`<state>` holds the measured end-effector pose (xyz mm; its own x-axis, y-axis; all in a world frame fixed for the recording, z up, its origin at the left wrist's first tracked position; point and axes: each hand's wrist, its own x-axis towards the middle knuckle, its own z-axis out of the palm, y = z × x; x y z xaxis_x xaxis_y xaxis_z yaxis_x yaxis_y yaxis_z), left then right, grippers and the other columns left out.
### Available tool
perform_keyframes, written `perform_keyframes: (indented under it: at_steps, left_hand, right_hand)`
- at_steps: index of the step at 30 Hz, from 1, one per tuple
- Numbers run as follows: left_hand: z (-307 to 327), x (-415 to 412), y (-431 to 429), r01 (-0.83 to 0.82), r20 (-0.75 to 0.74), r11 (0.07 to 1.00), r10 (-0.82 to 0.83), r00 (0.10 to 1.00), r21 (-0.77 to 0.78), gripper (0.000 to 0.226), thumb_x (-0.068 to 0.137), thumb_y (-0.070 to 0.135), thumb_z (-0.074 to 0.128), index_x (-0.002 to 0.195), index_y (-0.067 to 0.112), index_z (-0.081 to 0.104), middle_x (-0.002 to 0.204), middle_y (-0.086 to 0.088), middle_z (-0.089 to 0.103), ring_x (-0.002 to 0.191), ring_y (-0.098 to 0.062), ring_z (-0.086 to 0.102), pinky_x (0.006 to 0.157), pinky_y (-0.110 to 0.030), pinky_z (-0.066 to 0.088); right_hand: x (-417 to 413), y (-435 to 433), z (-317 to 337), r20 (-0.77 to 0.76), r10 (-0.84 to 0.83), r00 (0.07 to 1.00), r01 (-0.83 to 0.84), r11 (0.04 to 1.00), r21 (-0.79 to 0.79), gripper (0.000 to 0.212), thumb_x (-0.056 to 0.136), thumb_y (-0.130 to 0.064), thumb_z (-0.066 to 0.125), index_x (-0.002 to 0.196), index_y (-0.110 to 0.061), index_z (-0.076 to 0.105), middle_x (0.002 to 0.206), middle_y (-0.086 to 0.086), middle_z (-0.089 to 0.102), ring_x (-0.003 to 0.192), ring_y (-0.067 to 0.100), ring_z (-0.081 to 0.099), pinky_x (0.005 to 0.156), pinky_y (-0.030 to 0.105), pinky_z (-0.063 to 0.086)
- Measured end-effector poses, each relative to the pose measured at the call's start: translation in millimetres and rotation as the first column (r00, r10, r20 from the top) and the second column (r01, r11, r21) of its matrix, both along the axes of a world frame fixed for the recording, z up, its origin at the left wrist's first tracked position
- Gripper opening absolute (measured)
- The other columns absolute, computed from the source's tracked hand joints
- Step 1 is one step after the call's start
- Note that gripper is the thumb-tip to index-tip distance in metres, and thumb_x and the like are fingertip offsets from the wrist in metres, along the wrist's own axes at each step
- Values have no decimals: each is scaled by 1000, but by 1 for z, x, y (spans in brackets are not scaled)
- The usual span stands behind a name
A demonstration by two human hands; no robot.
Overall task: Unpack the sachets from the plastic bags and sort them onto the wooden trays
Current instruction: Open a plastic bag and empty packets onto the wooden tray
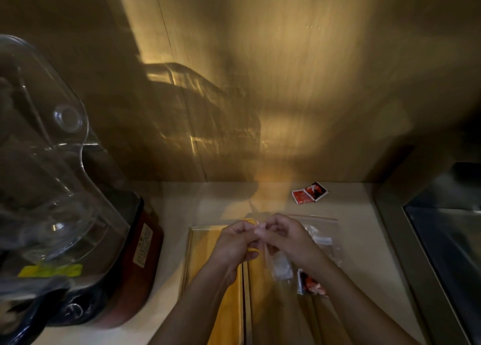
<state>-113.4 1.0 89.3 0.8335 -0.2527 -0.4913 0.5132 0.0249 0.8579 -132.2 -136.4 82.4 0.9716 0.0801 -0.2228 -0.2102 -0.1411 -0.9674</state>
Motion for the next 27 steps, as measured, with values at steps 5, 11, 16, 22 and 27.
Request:
perform_keyframes:
  at_steps: [5, 11, 16, 22, 27]
  left_hand:
    - [0, -12, -4, 40, 32, 999, -39, 999, -16, 28, 81, 28, 68, 55, 23, 58, 61, 4, 63, 60, -6, 57, 60, -23, 45]
    - [-1, -23, -7, 69, 218, 997, -73, 973, 28, 29, 81, 15, 68, 56, 15, 54, 50, 4, 50, 45, -4, 41, 46, -14, 37]
    - [-7, -29, -9, 62, 304, 997, -73, 950, 45, 28, 80, 10, 68, 56, 15, 56, 48, 7, 50, 44, -2, 40, 46, -15, 37]
    - [-6, -31, -2, -48, 330, 996, 21, 944, 74, 28, 82, 13, 67, 58, 13, 51, 52, 1, 47, 46, -5, 42, 46, -17, 37]
    - [0, -42, 6, 231, 176, 927, -290, 941, 294, 26, 84, 33, 64, 67, 17, 53, 57, 4, 53, 51, -6, 49, 45, -15, 39]
  right_hand:
    - [-18, 0, 11, 12, 61, 998, -58, 984, -171, 15, 79, -17, 69, 87, -18, 56, 71, -1, 62, 61, 9, 61, 56, 22, 51]
    - [-29, -2, 20, -2, 35, 999, -34, 963, -267, 6, 82, -14, 59, 79, -20, 59, 68, 7, 69, 69, 28, 69, 72, 44, 56]
    - [-37, 0, 21, -70, 58, 996, -78, 938, -337, 13, 83, -13, 58, 80, -25, 55, 76, 8, 63, 69, 18, 63, 64, 34, 52]
    - [-45, 0, 25, -177, 117, 977, -175, 915, -364, 21, 87, -10, 54, 69, -20, 53, 63, 2, 60, 50, 10, 59, 54, 28, 52]
    - [-49, 1, 20, -177, 121, 977, -174, 929, -327, 27, 91, -13, 49, 69, -27, 53, 63, 0, 58, 45, 5, 55, 47, 21, 47]
